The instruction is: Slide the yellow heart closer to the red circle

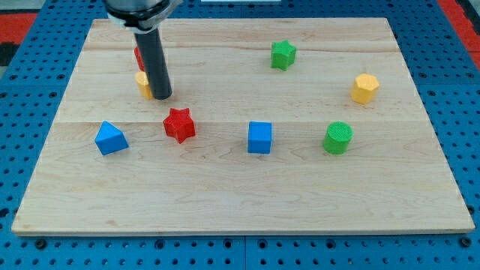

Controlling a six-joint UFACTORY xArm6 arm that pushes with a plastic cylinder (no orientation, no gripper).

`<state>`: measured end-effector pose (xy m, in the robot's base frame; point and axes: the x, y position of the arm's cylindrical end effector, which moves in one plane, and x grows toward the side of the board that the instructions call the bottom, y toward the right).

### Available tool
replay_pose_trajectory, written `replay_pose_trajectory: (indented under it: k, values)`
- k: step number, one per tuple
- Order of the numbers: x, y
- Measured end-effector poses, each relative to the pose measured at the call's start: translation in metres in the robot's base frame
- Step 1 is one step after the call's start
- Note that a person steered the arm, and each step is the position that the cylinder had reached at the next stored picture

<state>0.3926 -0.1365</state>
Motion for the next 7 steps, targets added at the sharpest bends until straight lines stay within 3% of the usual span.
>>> replay_pose_trajectory:
  k: [3,7]
  values:
    - [0.016,-0.042]
    - [0.007,-0.041]
